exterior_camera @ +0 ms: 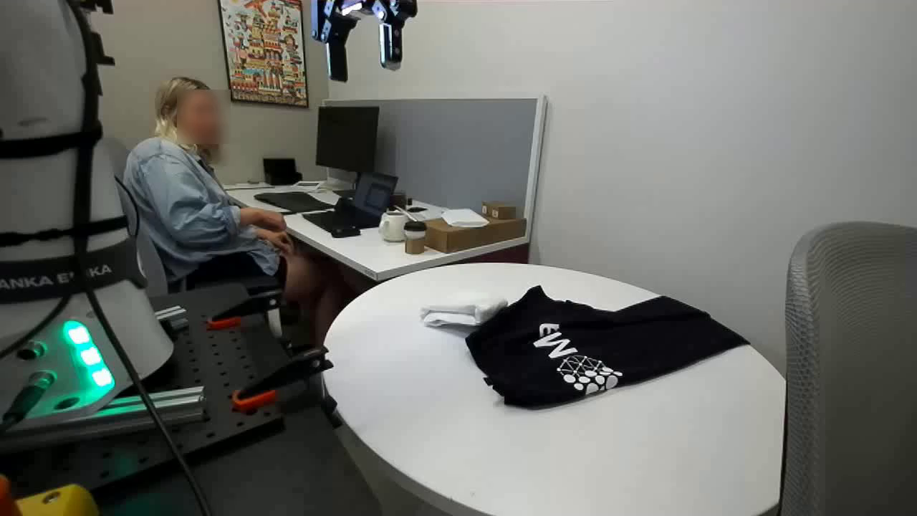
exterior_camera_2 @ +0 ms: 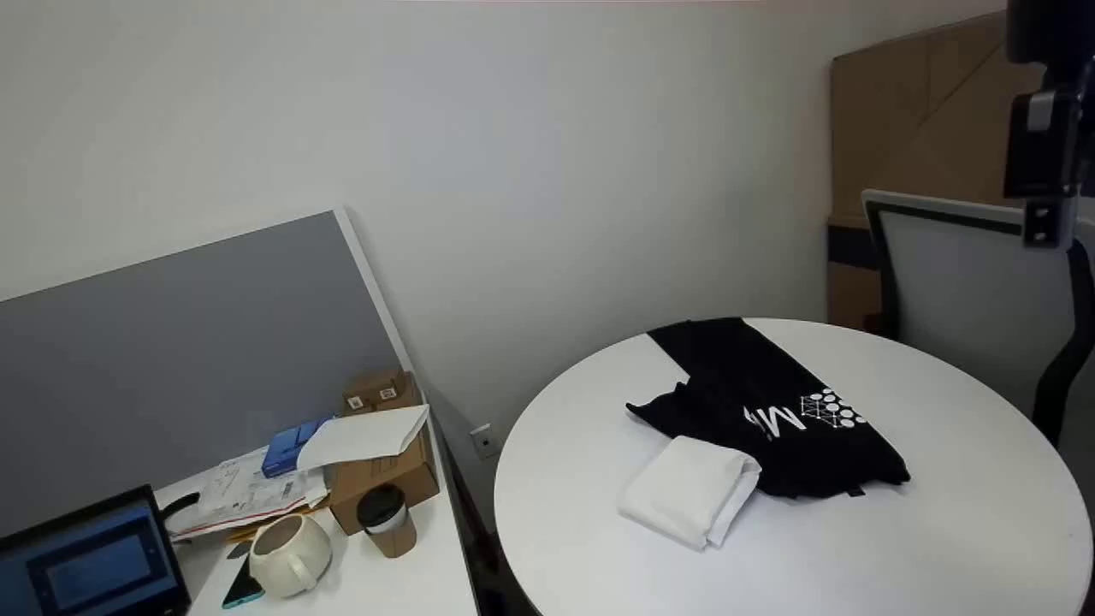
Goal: Move the black shirt from the table to the back of the chair
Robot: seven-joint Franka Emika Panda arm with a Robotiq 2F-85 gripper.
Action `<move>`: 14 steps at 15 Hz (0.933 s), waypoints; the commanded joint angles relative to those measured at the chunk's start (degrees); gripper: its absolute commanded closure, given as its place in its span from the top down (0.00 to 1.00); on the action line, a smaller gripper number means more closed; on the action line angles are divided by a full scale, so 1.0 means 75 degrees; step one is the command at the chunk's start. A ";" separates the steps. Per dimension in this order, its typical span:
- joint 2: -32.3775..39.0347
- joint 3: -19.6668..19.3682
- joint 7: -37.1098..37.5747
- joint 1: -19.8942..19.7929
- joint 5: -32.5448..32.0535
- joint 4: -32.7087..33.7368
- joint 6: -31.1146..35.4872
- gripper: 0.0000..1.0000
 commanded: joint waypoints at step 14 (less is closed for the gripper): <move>0.2295 -0.0428 -0.0115 -0.0010 -0.0895 0.1265 0.1285 1.00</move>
